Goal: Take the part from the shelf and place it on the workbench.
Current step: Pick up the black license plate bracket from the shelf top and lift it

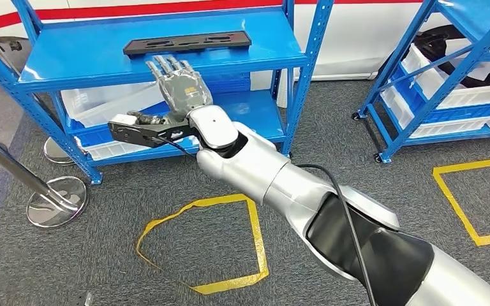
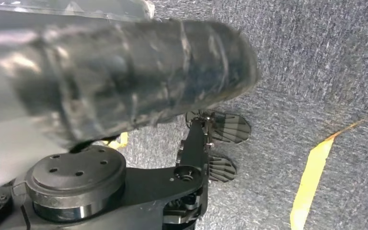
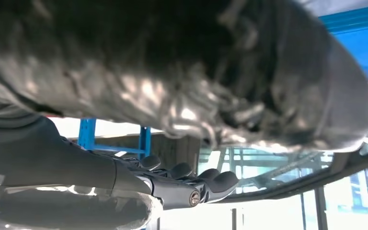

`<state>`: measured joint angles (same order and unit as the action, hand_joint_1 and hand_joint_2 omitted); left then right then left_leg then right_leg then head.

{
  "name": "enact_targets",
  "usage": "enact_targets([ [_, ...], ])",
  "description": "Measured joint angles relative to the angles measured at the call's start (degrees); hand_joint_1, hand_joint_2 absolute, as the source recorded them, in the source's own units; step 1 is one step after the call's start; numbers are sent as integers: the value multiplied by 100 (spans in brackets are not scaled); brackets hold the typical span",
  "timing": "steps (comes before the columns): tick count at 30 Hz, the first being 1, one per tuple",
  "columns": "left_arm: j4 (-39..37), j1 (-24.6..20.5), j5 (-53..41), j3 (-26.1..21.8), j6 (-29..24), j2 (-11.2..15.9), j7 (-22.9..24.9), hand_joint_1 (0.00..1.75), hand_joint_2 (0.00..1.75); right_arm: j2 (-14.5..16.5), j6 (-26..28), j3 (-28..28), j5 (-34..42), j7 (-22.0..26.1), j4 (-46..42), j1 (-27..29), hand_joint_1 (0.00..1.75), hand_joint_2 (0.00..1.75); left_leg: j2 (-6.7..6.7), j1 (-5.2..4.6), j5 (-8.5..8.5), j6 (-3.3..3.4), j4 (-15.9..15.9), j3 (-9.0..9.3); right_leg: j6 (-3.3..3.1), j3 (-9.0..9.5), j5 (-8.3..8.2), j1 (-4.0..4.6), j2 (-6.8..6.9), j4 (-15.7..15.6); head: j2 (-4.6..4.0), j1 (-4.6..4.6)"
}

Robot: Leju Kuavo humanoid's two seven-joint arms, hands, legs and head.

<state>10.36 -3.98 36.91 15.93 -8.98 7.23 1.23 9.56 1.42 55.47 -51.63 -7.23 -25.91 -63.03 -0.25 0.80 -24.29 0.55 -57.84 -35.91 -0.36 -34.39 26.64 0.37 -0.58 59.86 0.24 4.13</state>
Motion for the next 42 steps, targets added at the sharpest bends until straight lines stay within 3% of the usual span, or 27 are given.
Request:
enact_targets([
  [2, -1, -3, -14, 2, -8, 0, -13, 0, 0, -87, -36, -4, -31, -33, 4, -22, 0, 0, 2, 13, -28, 63, 26, 69, 50, -255, 232, -11, 6, 518, 0, 4],
  [4, -2, -7, -16, 7, -52, 0, -2, 0, 0, -179, -88, -6, -61, -49, 14, -26, 0, 0, -1, 4, -72, 108, 24, 117, 70, -699, 452, -30, 10, 1260, 0, 6],
  [5, -2, -4, -8, 10, -79, 0, 9, 0, 0, -219, -112, -6, -73, -51, 20, -22, 0, 0, -6, 1, -97, 116, 19, 140, 73, -864, 444, -38, 10, 1467, 0, 7],
  [6, -2, -2, 1, 14, -106, 0, 21, 0, 0, -255, -128, -8, -81, -52, 25, -20, 0, 0, -11, 0, -127, 116, 11, 167, 69, -937, 327, -44, 11, 1473, 0, 8],
  [8, -2, -1, 16, 17, -150, 0, 33, 0, 0, -297, -146, -11, -91, -53, 29, -32, 0, 0, -23, 0, -204, 99, -15, 243, 41, -764, -145, -47, 10, 882, 0, 10],
  [10, -2, -6, 39, 17, -198, 1, 54, 0, 0, -320, -154, -14, -102, -53, 30, -46, 0, 0, -28, -4, -280, 60, -30, 298, 0, -480, -438, -35, -2, 219, 0, -4],
  [11, -3, -12, 58, 17, -223, 3, 76, 0, 0, -327, -156, -14, -109, -52, 30, -46, 0, 0, -30, -8, -303, 32, -35, 301, -20, -390, -466, -22, -9, 36, 0, -13],
  [13, -4, -16, 91, 18, -266, 8, 135, 0, 0, -345, -155, -16, -125, -52, 30, -32, 0, 0, -33, -13, -319, -23, -24, 291, -57, -335, -405, 4, -19, -48, 0, -19],
  [16, -4, -12, 106, 20, -299, 15, 185, 0, 0, -365, -137, -25, -152, -56, 22, -16, 0, 0, -17, -5, -420, -102, -124, 257, -129, -282, -374, -23, -19, -107, 0, -20],
  [17, -4, -20, 107, 20, -304, 18, 191, 0, 0, -366, -131, -32, -161, -56, 17, -16, 0, 0, -11, -6, -527, -118, -339, 152, -155, -247, -363, -36, -17, -130, 0, -27],
  [19, -4, -30, 108, 20, -308, 23, 196, 0, 0, -367, -127, -49, -170, -55, 15, 2, 0, 0, -5, -5, -789, -133, -1072, -252, -200, -180, -324, -33, -9, -144, 0, -36],
  [21, -4, -13, 107, 22, -306, 26, 202, 0, 0, -370, -140, -58, -170, -55, 16, 44, 0, 0, -4, -5, -820, -150, -1607, -624, -218, -116, -268, -23, -11, -138, 0, -36],
  [22, -4, -2, 107, 27, -305, 26, 205, 0, 0, -372, -151, -61, -170, -55, 16, 60, 0, 0, -3, -5, -687, -155, -1598, -685, -218, -81, -236, -21, -16, -130, 0, -36],
  [23, -4, 1, 105, 32, -303, 27, 208, 0, 0, -373, -163, -66, -170, -55, 16, 65, 0, 0, -2, -5, -438, -152, -1340, -626, -214, -38, -197, -20, -22, -116, 0, -37],
  [25, -5, -9, 101, 42, -300, 30, 208, 0, 0, -376, -180, -89, -170, -54, 16, 48, 0, 0, 6, -16, 17, -121, -608, -360, -190, 33, -117, -16, -30, -95, 0, -39],
  [26, -5, -18, 99, 45, -300, 31, 207, 0, 0, -378, -187, -101, -170, -53, 15, 33, 0, 0, 7, -33, 129, -94, -293, -229, -170, 46, -86, -10, -35, -85, 0, -42],
  [30, -7, -25, 99, 56, -297, 34, 210, 0, 0, -390, -199, -125, -170, -50, 13, 19, 0, 0, -2, -55, 53, 10, -25, -94, -59, 14, -36, -6, -30, -72, 0, -50],
  [32, -7, -19, 96, 57, -298, 34, 211, 0, 0, -394, -218, -129, -174, -46, 13, 4, 0, 0, 0, -23, 37, 64, 32, -17, 8, -98, 96, -5, -15, 182, 0, -38],
  [35, -7, -28, 90, 61, -296, 35, 210, 0, 0, -401, -282, -131, -184, -41, 14, 16, 0, 0, 0, -20, -33, 133, 48, 89, 70, -691, 438, -35, -4, 1210, 0, -28],
  [36, -7, -28, 90, 63, -295, 35, 209, 0, 0, -404, -308, -131, -186, -40, 15, 37, 0, 0, -4, -19, -64, 138, 42, 121, 81, -878, 456, -51, -2, 1460, 0, -28],
  [37, -7, -25, 91, 67, -293, 35, 209, 0, 0, -408, -329, -131, -186, -40, 16, 55, 0, 0, -9, -18, -100, 133, 32, 155, 90, -974, 367, -68, 0, 1515, 0, -26],
  [38, -7, -22, 97, 71, -291, 34, 207, 0, 0, -410, -347, -131, -186, -39, 16, 63, 0, 0, -16, -15, -141, 124, 16, 191, 94, -959, 181, -84, 3, 1358, 0, -26],
  [40, -7, -19, 116, 81, -285, 33, 196, 0, 0, -412, -369, -131, -188, -39, 16, 46, 0, 0, -31, -12, -244, 85, -36, 258, 85, -696, -272, -98, 4, 668, 0, -28],
  [42, -7, -28, 132, 89, -292, 33, 182, 0, 0, -411, -390, -131, -195, -35, 15, 16, 0, 0, -40, -22, -329, 19, -89, 276, 40, -456, -426, -83, -8, 149, 0, -32],
])
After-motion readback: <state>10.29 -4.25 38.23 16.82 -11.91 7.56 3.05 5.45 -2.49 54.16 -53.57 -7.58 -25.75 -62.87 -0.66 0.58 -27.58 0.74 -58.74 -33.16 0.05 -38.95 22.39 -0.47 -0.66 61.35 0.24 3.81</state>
